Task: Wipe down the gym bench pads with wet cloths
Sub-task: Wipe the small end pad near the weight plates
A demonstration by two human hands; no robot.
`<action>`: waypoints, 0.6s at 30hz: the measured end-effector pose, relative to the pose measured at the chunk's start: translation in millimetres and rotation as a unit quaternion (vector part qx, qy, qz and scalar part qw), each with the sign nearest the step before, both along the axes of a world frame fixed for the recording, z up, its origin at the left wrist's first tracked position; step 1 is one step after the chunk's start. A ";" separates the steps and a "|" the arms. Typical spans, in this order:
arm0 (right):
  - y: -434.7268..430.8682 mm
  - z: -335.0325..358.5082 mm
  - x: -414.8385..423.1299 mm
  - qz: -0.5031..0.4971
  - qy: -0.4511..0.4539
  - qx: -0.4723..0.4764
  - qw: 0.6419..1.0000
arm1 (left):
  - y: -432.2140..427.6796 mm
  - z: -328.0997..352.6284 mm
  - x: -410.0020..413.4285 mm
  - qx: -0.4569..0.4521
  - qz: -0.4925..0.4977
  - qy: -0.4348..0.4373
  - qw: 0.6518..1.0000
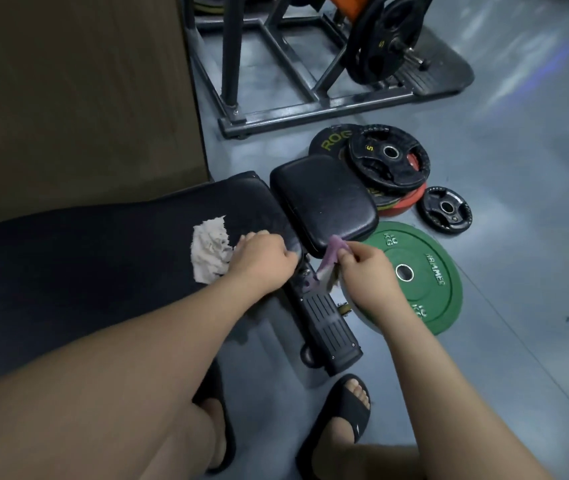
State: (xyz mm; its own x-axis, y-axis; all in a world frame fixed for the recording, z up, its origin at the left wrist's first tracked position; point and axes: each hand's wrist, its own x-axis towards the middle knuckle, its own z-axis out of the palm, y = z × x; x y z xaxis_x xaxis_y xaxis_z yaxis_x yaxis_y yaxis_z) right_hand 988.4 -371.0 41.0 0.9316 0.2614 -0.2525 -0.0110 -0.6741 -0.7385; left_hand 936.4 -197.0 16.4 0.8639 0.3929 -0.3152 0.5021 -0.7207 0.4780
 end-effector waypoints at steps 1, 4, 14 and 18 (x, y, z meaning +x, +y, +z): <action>4.0 6.2 -4.5 -0.004 0.007 0.019 1.000 | 1.6 10.2 -11.6 -0.039 0.027 -0.018 0.999; 9.9 13.0 -23.0 -0.008 0.018 0.058 0.998 | 10.6 21.3 -46.5 -0.095 0.095 -0.063 0.989; 36.4 5.9 -29.7 -0.018 0.118 0.153 0.981 | 74.9 0.2 -40.7 -0.002 0.108 0.015 0.994; 48.8 9.2 -9.0 -0.047 0.191 0.277 0.940 | 68.6 -7.8 -28.5 0.008 0.078 0.048 0.996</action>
State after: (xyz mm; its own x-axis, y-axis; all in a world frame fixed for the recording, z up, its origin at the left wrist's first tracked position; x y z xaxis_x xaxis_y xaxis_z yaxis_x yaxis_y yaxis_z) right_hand 979.4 -322.2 50.2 0.8265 0.3731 -0.4216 -0.3864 -0.1689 -0.9067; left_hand 907.9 -128.4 8.6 0.7584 0.5249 -0.3865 0.6511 -0.6375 0.4119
